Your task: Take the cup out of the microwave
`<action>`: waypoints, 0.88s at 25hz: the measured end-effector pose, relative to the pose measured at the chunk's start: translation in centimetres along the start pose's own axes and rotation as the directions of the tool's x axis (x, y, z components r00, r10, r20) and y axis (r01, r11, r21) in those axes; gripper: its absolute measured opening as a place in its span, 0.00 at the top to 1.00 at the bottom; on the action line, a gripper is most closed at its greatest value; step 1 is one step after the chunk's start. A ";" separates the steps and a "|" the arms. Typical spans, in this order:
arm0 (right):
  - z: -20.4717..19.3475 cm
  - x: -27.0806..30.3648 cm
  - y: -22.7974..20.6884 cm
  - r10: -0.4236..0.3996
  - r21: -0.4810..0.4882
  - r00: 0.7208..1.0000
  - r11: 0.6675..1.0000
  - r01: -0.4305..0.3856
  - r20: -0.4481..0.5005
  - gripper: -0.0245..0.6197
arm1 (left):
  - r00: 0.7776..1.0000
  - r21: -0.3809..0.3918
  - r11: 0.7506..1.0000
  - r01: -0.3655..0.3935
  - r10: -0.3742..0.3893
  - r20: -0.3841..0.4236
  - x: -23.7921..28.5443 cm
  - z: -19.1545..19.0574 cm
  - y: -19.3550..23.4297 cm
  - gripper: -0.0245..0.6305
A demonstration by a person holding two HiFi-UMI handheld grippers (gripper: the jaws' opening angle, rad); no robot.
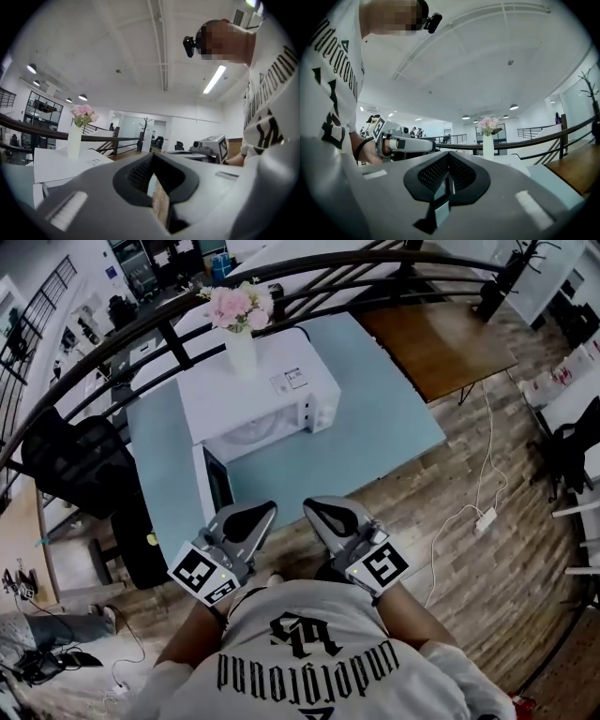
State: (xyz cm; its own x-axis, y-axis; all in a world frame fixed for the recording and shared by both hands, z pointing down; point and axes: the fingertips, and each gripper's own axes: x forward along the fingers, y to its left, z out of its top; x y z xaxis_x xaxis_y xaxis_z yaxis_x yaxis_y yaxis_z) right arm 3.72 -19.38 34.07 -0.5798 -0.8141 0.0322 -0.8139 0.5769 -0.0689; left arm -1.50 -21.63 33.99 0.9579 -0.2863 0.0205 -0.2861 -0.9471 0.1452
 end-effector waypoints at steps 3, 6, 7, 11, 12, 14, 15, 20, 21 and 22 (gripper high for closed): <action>0.0 -0.1 -3.0 0.046 -0.010 0.999 0.999 -0.046 -0.004 0.96 | 0.998 0.008 0.998 -0.057 0.057 0.007 2.4 0.0 1.0 0.89; 0.4 -0.7 -5.4 0.091 -0.022 0.996 0.996 -0.091 -0.005 0.96 | 0.993 0.012 0.993 -0.121 0.121 0.014 4.4 0.1 1.7 0.89; 0.4 -1.0 -6.2 0.107 -0.024 0.994 0.994 -0.107 -0.009 0.96 | 0.989 0.012 0.989 -0.145 0.145 0.018 4.9 0.2 1.9 0.89; 0.1 -1.4 -9.0 0.172 -0.022 0.985 0.985 -0.173 -0.019 0.95 | 0.971 0.010 0.972 -0.236 0.236 0.033 6.7 -0.2 2.9 0.89; -0.1 -1.5 -9.5 0.188 -0.022 0.982 0.982 -0.189 -0.022 0.95 | 0.966 0.009 0.966 -0.257 0.257 0.035 7.0 -0.4 3.1 0.89; -0.4 -1.3 -10.4 0.218 -0.021 0.975 0.976 -0.219 -0.032 0.95 | 0.954 0.007 0.955 -0.298 0.297 0.037 7.5 -0.7 3.7 0.89; -0.6 -1.0 -10.7 0.231 -0.020 0.972 0.972 -0.232 -0.035 0.94 | 0.948 0.007 0.949 -0.316 0.315 0.038 7.6 -0.7 4.0 0.89; -1.8 1.4 -11.7 0.292 -0.001 0.955 0.956 -0.292 -0.058 0.91 | 0.917 -0.006 0.918 -0.397 0.396 0.036 7.5 -1.5 6.7 0.89; -2.2 2.1 -11.8 0.306 0.004 0.950 0.952 -0.306 -0.066 0.90 | 0.909 -0.010 0.910 -0.415 0.415 0.038 7.4 -1.7 7.3 0.89; -2.6 2.8 -11.8 0.322 0.006 0.944 0.947 -0.322 -0.072 0.90 | 0.901 -0.010 0.902 -0.433 0.433 0.040 7.2 -1.9 7.9 0.89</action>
State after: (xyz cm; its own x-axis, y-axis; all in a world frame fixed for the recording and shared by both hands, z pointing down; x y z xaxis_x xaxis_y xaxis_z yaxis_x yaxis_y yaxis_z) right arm 11.64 -28.29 37.53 -0.8119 -0.5783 0.0799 -0.5836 0.8079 -0.0820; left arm 3.15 -30.89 37.21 0.7382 -0.6734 0.0413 -0.6721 -0.7286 0.1319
